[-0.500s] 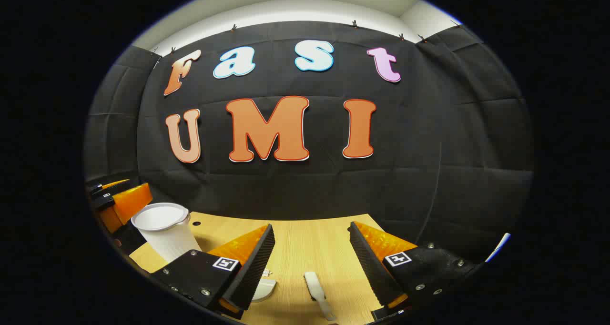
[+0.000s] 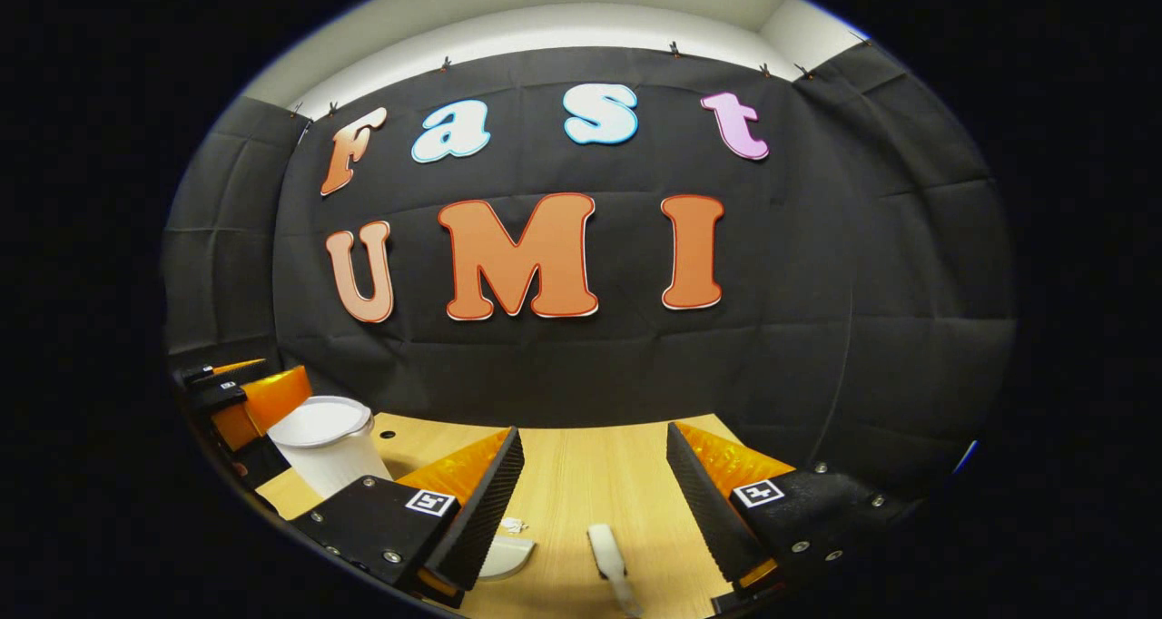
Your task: Pick up the small broom and dustpan from the desktop, sweep the trash into the dustpan with the broom, and then empty the trash into the garbage bin.
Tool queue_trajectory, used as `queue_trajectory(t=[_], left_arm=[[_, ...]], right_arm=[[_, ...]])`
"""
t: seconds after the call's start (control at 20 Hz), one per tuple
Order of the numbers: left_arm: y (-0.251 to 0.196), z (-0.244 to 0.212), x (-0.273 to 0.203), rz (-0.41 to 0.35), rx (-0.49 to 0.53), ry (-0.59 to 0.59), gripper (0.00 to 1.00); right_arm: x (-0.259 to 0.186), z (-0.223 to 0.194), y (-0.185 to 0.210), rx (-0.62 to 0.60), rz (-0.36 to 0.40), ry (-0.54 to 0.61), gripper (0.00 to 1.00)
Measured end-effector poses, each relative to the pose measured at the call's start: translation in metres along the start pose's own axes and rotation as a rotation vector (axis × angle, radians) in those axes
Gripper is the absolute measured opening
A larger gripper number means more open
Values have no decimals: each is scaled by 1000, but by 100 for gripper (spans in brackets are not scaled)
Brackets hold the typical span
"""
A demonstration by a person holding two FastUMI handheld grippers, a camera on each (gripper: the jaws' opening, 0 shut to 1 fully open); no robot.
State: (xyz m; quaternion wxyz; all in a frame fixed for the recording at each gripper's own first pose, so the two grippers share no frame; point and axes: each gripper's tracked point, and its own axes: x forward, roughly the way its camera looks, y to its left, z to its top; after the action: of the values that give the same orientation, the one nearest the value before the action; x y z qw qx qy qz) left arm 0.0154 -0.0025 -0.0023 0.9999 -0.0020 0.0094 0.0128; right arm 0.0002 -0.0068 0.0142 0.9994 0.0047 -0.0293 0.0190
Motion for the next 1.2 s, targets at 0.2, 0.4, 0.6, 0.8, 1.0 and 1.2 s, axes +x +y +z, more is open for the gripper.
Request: queue_trajectory(t=[0.2,0.4,0.6,0.8,1.0,1.2], left_arm=[[-11,0,7,-13,16,-7,95],[-14,6,16,-22,23,-20,95],[-10,-2,21,2,45,1,95],[-9,-13,20,10,24,36,95],[-5,-20,12,43,44,46,95],[-6,-30,8,45,51,78,95]], right_arm=[[7,8,-2,-16,2,-29,95],[15,17,-7,3,-2,-49,95],[20,12,-13,-3,-11,-36,95],[22,6,-12,-21,3,-16,95],[21,5,-16,-34,8,-12,95],[22,2,-17,-31,19,-4,95]])
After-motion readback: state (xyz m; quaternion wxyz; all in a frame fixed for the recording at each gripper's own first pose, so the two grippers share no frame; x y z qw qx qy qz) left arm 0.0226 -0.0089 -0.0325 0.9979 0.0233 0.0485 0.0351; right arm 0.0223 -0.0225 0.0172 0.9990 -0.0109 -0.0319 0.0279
